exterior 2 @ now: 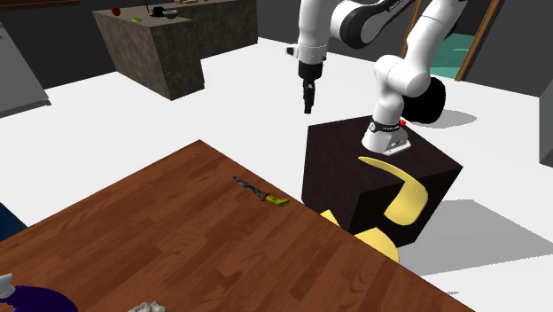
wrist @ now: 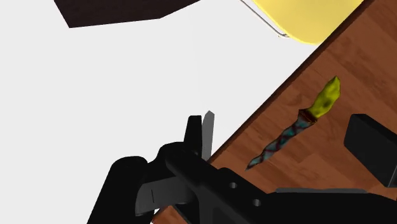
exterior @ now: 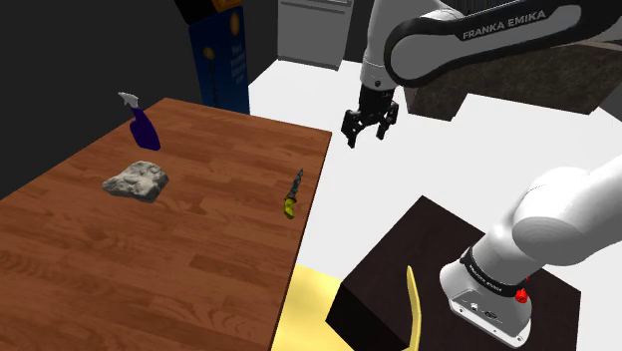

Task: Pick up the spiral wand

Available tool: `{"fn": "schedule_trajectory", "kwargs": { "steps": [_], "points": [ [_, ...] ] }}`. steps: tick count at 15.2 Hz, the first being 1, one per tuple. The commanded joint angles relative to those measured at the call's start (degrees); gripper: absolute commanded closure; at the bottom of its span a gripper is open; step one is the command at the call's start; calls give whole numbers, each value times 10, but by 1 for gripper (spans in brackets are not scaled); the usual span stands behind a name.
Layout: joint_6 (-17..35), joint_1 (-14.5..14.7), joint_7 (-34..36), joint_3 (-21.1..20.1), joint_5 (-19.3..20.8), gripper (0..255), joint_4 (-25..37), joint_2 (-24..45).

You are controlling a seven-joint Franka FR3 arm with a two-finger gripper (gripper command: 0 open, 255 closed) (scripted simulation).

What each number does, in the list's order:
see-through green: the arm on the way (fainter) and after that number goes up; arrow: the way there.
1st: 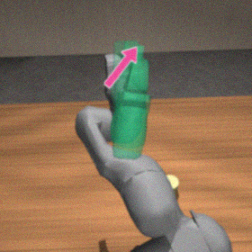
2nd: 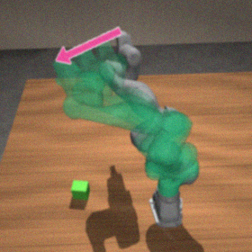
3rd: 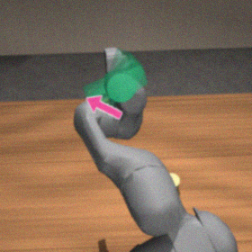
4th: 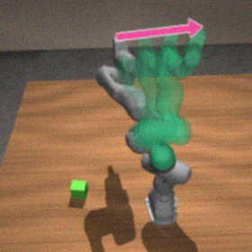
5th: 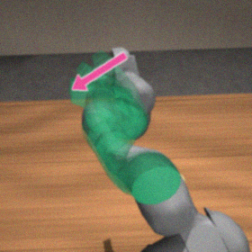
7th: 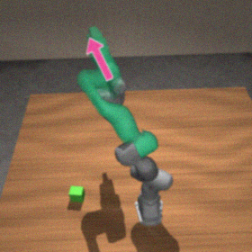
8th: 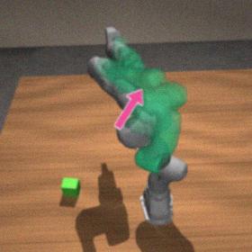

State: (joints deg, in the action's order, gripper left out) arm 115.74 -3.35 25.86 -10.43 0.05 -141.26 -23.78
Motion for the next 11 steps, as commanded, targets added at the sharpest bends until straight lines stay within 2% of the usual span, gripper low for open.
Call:
{"fn": "schedule_trajectory", "kwargs": {
  "steps": [1,11],
  "points": [
    [36,-5,35,-11,-1,0,4,42],
    [168,-20,216,-39,37,0,89,274]
  ]
}}
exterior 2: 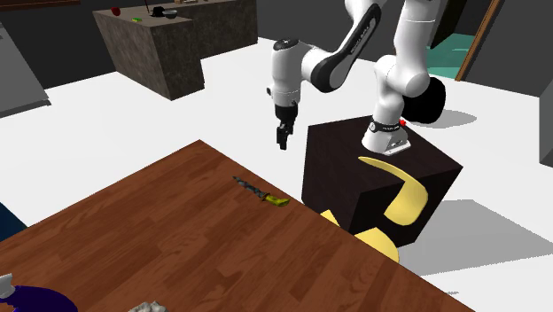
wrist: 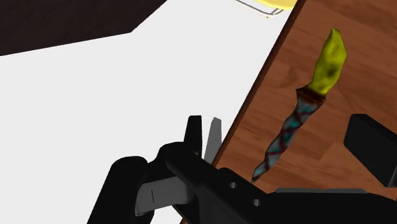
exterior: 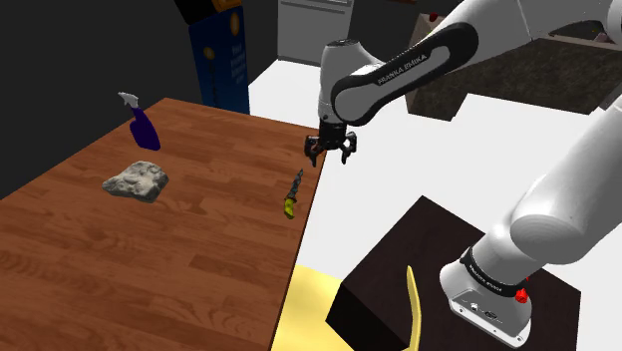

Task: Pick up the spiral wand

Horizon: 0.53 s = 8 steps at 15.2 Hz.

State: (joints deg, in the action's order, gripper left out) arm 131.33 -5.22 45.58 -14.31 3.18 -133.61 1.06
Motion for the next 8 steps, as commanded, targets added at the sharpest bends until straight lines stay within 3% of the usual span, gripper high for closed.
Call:
{"fn": "schedule_trajectory", "kwargs": {
  "steps": [1,8],
  "points": [
    [22,0,36,1,12,0,25,50],
    [70,18,142,25,42,0,133,213]
  ]
}}
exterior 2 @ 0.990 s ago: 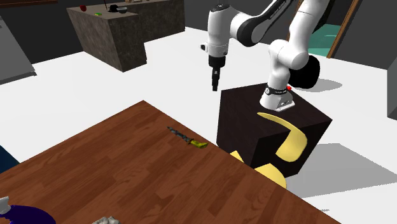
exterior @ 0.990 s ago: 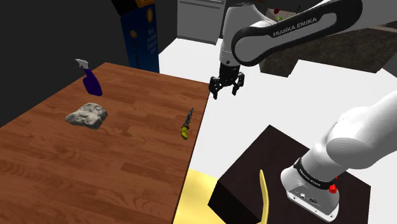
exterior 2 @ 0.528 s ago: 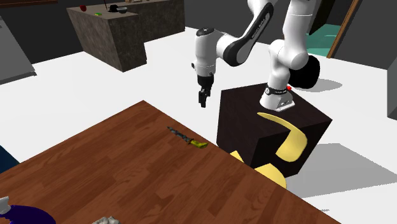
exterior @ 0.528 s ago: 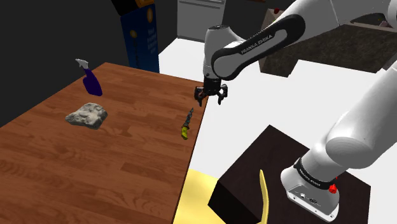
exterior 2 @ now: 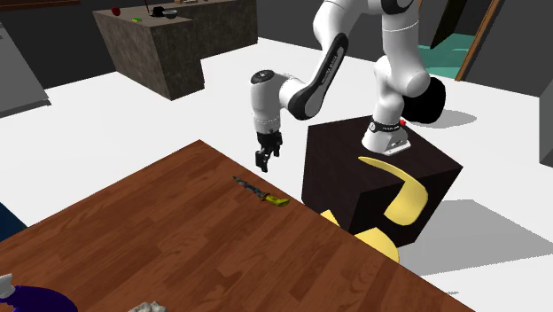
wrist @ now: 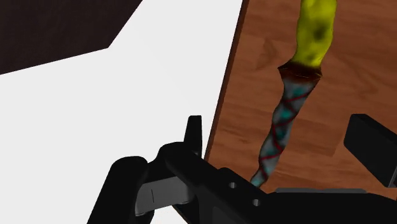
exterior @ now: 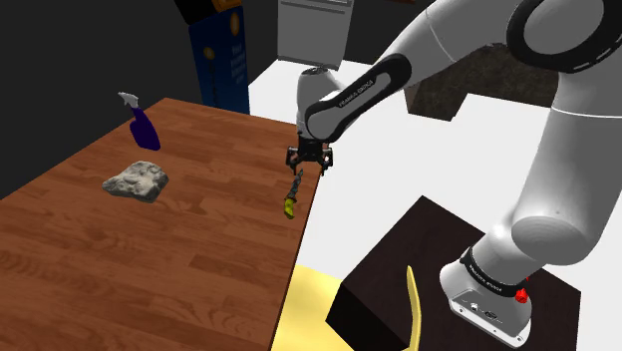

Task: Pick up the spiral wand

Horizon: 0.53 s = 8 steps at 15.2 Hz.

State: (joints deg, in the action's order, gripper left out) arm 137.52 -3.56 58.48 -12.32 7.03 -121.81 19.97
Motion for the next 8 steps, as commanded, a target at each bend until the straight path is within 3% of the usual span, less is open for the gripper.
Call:
{"fn": "schedule_trajectory", "kwargs": {
  "steps": [1,8],
  "points": [
    [13,5,26,10,5,0,33,47],
    [26,23,90,37,0,0,164,191]
  ]
}}
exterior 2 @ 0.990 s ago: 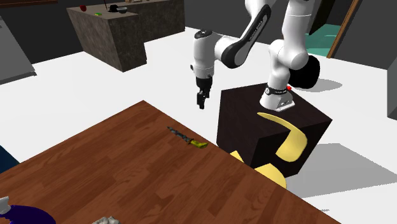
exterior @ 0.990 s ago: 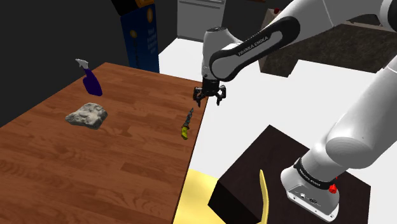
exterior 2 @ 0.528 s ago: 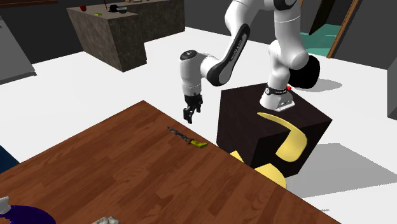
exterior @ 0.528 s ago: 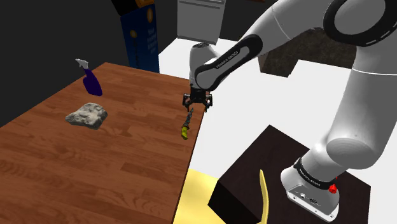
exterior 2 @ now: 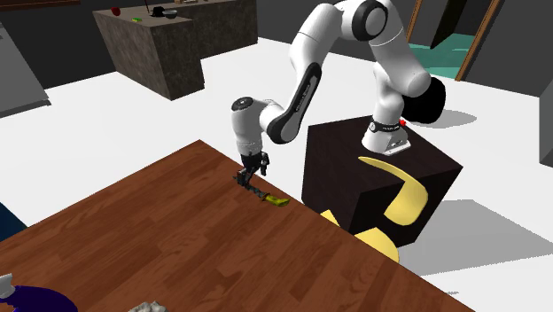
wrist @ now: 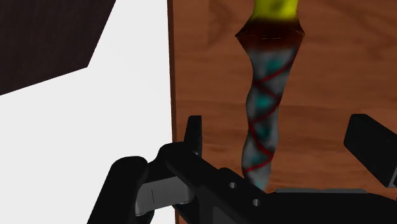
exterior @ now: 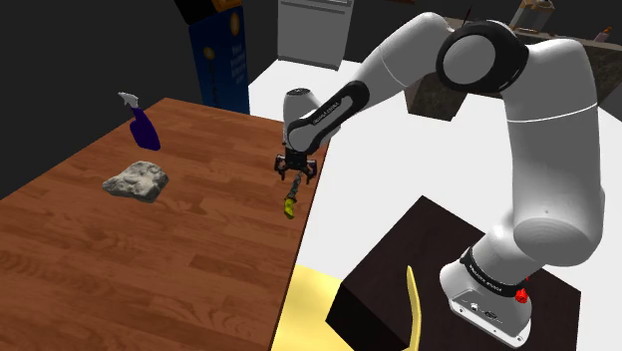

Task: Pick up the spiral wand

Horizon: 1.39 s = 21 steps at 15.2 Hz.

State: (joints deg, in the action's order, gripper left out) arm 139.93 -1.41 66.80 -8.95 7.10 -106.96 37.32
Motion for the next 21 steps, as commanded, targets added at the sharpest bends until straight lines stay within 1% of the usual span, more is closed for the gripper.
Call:
{"fn": "schedule_trajectory", "kwargs": {
  "steps": [1,7,9,10,19,21],
  "points": [
    [7,3,7,4,0,0,18,24],
    [36,8,10,10,6,0,32,67],
    [36,8,10,10,6,0,32,67],
    [35,8,11,10,6,255,33,67],
    [36,8,10,10,6,255,32,67],
    [27,6,9,9,4,255,27,54]
  ]
}}
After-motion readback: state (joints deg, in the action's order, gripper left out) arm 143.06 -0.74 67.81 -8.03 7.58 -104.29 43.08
